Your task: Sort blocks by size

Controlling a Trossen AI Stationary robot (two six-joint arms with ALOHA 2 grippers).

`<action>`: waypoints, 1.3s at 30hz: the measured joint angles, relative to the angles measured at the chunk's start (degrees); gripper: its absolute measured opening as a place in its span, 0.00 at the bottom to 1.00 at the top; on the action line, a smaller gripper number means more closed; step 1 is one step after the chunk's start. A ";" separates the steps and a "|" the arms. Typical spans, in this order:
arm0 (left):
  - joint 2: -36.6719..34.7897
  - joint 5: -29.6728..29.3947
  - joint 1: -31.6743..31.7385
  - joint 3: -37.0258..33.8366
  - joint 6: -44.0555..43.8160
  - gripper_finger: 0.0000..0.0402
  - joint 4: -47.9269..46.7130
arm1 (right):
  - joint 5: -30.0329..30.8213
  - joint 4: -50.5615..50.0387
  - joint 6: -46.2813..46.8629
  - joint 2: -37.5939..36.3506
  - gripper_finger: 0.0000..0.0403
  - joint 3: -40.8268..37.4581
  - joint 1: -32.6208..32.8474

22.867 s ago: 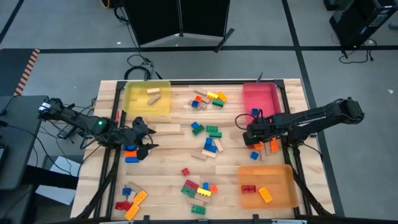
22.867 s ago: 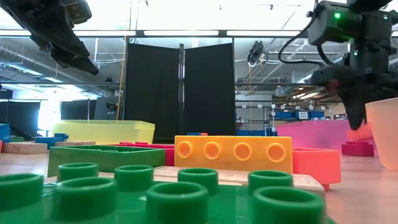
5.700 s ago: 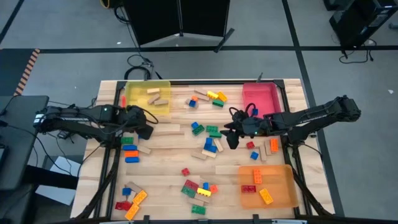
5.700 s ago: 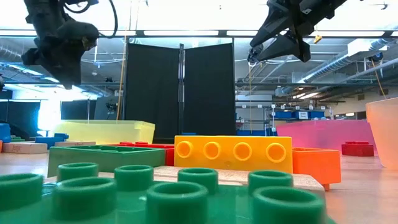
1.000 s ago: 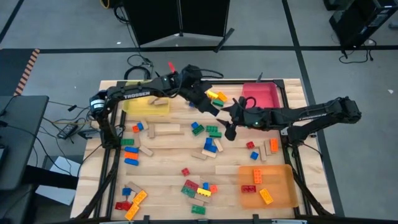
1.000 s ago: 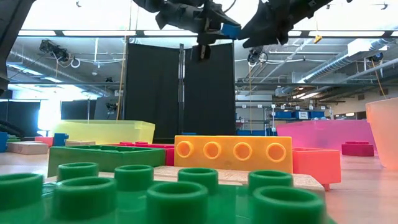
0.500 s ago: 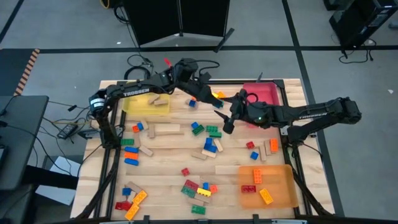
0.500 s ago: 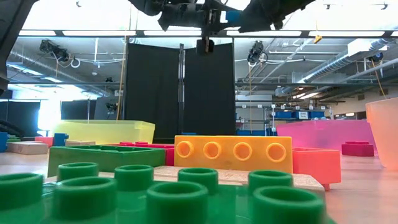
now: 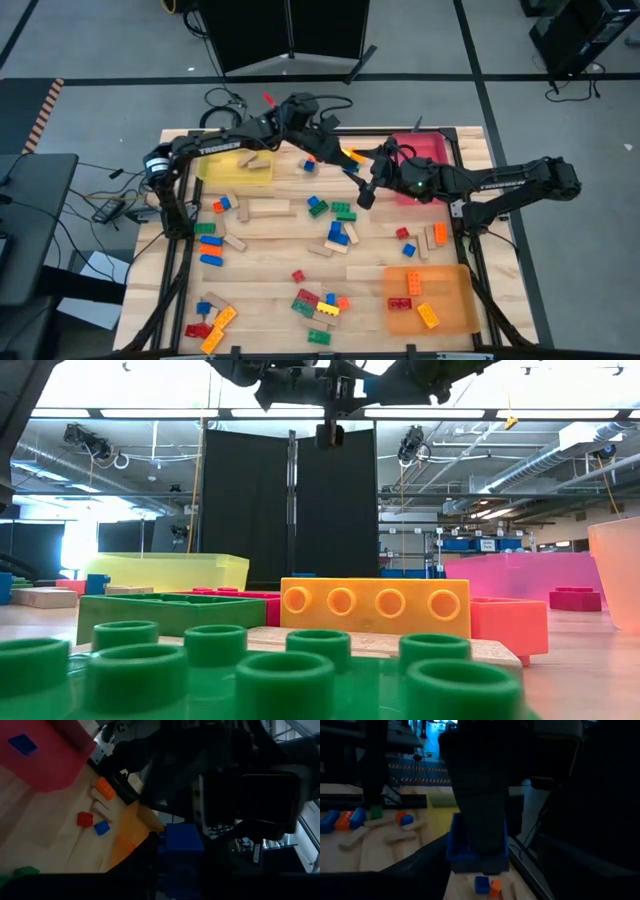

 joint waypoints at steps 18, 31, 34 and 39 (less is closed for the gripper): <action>0.94 -5.40 -0.08 -0.07 -3.52 0.29 3.85 | 0.37 -0.02 0.23 -0.02 0.38 0.00 -0.04; 0.97 -6.61 0.37 -0.07 7.55 0.40 6.76 | 4.52 -0.41 1.76 -0.78 0.39 0.00 0.09; 0.97 -4.83 1.81 -0.07 8.26 0.41 7.50 | 4.93 -2.35 1.81 -2.44 0.39 0.00 0.11; 0.94 -4.20 5.58 0.00 8.95 0.41 7.16 | 11.77 -10.10 5.73 -6.87 0.39 -0.02 1.48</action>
